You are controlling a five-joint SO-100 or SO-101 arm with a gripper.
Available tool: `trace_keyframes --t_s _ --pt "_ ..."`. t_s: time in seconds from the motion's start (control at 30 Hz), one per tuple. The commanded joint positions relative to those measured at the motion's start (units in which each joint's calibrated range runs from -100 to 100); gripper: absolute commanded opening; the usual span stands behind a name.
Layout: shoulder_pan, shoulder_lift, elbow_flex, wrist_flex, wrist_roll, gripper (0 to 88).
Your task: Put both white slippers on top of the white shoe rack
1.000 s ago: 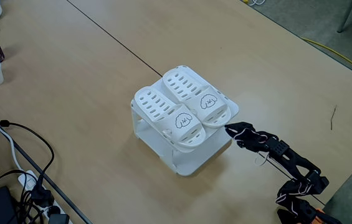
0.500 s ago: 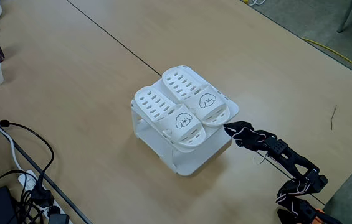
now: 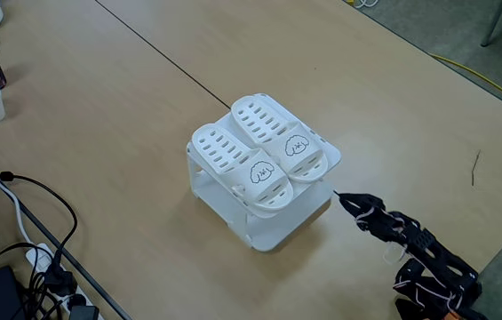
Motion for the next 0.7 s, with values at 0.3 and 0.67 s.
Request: trace_keyframes --t_s 0.3,0.67 --pt "0.1 -21.9 27.2 -59.8 0.4 0.8" --pt "-0.6 -34.0 27.2 -96.8 0.4 0.8"
